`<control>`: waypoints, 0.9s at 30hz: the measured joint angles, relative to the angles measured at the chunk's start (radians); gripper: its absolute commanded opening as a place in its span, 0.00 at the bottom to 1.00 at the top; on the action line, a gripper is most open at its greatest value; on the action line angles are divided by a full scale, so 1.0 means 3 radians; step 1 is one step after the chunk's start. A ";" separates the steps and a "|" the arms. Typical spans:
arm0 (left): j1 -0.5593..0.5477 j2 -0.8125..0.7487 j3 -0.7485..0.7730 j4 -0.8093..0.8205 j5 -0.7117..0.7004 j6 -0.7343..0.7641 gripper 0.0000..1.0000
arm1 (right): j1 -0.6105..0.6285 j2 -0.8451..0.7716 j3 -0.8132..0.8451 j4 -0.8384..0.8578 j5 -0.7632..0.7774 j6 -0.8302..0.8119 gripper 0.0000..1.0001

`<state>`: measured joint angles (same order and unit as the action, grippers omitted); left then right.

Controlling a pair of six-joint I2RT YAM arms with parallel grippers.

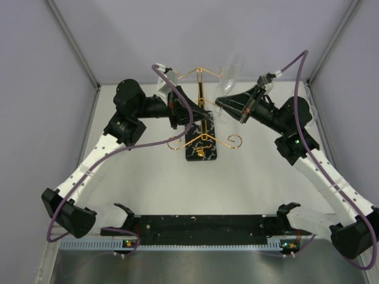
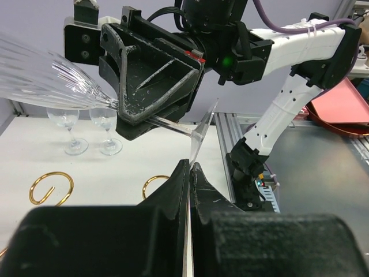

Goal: Take the wine glass off the wine glass rack

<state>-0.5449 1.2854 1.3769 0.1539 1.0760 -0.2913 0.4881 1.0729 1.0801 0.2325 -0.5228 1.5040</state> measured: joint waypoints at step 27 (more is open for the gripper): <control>-0.0019 -0.0779 -0.0458 -0.0015 -0.0716 -0.1883 0.70 | -0.0018 -0.0242 0.0863 -0.2406 -0.0604 -0.3110 0.00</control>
<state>-0.5507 1.0515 1.2396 0.1493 0.8612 -0.8562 0.4828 1.0004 1.3392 -0.4892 -0.7040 0.5709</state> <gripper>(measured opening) 0.699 0.039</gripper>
